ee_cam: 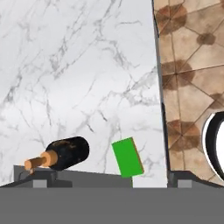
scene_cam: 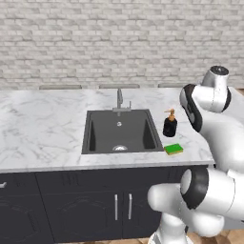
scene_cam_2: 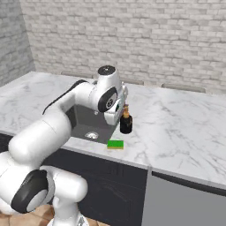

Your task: Restock the sink supplies by placing the sponge and soap dispenser on the counter and next to the sink. Make sure the soap dispenser is upright.

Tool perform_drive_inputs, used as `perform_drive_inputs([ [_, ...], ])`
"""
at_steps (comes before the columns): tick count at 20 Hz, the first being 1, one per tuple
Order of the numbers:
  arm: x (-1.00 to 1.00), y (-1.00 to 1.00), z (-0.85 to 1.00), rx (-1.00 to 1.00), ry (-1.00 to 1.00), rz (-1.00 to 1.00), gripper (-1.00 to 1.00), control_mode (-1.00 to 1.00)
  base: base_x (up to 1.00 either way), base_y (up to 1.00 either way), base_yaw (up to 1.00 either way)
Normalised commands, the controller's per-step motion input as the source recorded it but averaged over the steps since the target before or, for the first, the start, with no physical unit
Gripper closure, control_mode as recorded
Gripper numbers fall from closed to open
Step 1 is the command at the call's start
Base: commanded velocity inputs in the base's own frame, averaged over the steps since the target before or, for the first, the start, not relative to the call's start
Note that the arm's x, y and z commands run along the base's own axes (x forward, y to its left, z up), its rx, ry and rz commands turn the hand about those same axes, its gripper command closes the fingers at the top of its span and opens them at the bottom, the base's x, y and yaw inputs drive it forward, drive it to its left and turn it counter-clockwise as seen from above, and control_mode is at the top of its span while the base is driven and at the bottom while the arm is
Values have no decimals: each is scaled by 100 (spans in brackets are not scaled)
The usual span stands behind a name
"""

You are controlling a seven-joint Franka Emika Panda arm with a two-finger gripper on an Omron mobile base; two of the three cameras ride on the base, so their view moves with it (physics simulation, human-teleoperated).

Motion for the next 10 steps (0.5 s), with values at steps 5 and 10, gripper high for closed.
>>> perform_drive_inputs([
  [5, -58, 0, 82, 0, -22, -5, -100, -100, 0, 0, 0],
  [10, -65, 0, 9, 0, -24, 0, -100, -100, 0, 0, 0],
])
